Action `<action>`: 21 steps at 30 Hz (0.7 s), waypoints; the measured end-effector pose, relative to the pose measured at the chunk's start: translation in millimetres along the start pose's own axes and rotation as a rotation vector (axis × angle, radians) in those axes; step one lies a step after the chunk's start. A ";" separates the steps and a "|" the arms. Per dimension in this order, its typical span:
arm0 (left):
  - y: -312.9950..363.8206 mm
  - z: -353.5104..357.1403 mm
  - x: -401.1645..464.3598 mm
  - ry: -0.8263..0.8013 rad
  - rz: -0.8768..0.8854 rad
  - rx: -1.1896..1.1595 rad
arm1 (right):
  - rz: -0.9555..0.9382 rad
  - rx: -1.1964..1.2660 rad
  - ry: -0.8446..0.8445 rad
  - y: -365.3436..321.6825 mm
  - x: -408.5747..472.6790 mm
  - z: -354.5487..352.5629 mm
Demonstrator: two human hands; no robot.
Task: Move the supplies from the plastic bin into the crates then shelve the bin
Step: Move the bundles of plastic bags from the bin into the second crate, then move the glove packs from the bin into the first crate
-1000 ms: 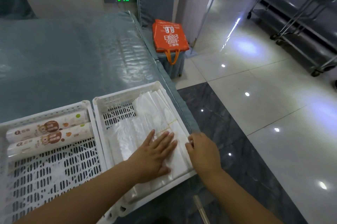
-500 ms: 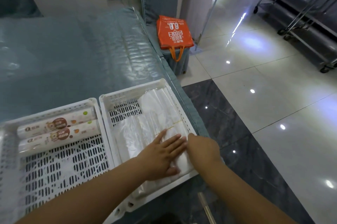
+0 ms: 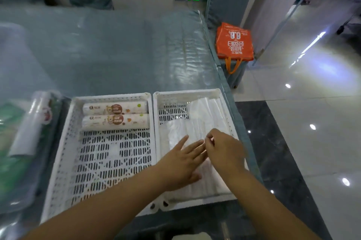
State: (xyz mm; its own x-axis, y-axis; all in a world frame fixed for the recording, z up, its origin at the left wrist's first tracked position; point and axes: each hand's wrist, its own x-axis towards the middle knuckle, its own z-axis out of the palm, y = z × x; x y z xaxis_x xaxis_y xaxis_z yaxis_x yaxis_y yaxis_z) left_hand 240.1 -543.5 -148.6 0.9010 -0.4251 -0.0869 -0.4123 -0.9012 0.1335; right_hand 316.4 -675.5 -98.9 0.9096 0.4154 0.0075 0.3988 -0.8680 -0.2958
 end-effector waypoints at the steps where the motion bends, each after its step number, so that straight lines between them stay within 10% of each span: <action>1: -6.6 -7.2 -12.8 0.011 -0.055 0.039 | -0.023 0.025 0.007 -11.9 5.6 0.0; 9: -64.0 -102.1 -147.2 0.175 -0.755 0.093 | -0.308 0.261 -0.065 -150.4 34.0 10.9; 21: -157.8 -195.9 -400.6 0.379 -1.016 0.201 | -0.661 0.453 0.045 -400.1 11.8 -19.2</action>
State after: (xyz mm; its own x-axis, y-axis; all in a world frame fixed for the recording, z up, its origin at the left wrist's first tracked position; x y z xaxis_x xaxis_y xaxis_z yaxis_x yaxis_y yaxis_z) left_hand -29.2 -214.4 58.6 0.8015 0.5442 0.2479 0.5606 -0.8281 0.0053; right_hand 169.8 -328.5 37.9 0.5094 0.7850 0.3527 0.7794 -0.2471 -0.5758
